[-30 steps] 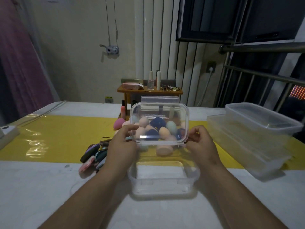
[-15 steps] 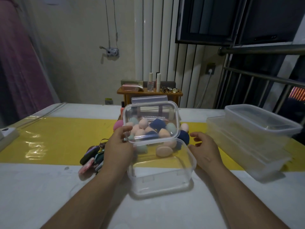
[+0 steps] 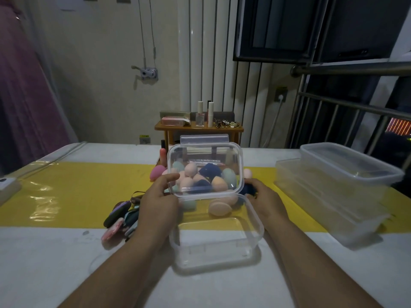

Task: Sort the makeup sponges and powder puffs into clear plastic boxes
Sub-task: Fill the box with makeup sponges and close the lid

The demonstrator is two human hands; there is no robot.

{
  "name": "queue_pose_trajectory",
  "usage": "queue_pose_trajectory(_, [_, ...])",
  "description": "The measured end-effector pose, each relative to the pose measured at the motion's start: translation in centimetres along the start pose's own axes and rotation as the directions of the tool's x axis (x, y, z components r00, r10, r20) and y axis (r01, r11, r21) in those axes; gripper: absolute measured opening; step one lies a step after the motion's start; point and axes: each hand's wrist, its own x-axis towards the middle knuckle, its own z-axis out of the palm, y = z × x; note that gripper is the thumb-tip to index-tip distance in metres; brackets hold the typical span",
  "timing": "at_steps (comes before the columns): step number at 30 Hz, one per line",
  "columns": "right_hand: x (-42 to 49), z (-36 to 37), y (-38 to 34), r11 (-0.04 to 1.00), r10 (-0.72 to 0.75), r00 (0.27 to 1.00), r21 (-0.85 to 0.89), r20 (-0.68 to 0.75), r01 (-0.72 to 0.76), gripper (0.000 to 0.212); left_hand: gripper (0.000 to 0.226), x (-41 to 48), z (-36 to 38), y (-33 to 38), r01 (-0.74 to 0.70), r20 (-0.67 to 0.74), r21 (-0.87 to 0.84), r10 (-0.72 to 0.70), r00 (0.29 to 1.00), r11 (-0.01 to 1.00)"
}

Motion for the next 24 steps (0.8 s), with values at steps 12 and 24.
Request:
queue_pose_trajectory(12, [-0.2,-2.5,0.0,0.957,-0.014,0.968,0.278,-0.252,0.086,0.031,0.068,-0.7,0.0,0.2,0.049,0.005,-0.101,-0.049,0.999,0.994])
queue_pose_trajectory(24, [-2.5,-3.7,-3.2,0.895,-0.086,0.97,0.411,-0.228,0.176,0.019,0.056,-0.4,-0.1,0.3,0.094,-0.006,-0.187,-0.097,0.995,0.978])
